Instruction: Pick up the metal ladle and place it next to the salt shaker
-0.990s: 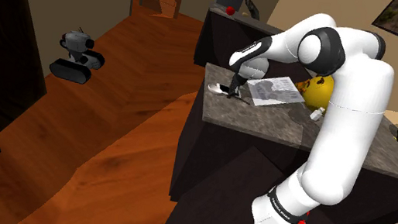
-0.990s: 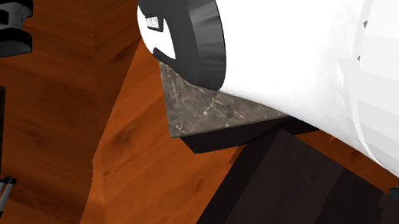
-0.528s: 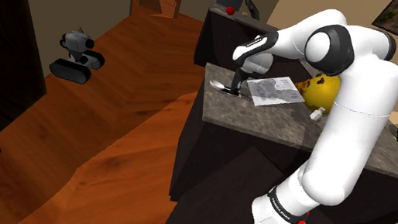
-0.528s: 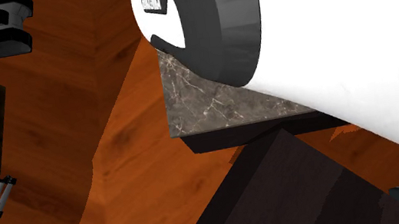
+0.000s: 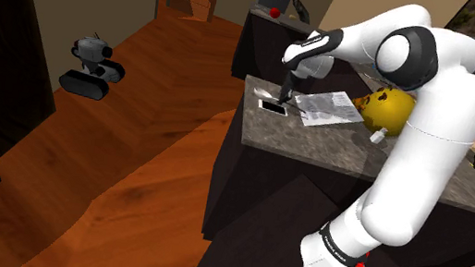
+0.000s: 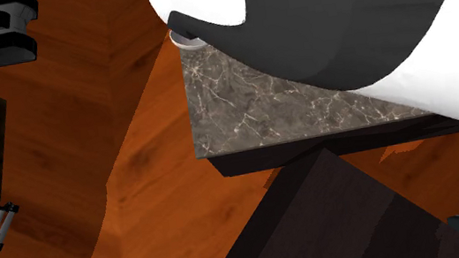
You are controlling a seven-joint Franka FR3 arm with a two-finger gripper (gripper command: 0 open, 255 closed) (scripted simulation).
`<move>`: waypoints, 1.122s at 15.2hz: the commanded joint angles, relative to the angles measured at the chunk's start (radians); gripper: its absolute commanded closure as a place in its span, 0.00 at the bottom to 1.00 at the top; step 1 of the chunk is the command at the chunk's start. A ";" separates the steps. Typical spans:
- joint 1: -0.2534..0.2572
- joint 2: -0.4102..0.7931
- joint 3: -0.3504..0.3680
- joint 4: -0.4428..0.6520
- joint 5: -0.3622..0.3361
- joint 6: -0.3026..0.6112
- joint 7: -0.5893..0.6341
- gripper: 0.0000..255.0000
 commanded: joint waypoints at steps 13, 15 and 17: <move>0.029 -0.106 -0.034 0.067 -0.088 -0.156 0.058 1.00; 0.032 -0.118 -0.037 0.081 -0.098 -0.180 0.065 1.00; 0.033 -0.126 -0.038 0.091 -0.104 -0.197 0.069 1.00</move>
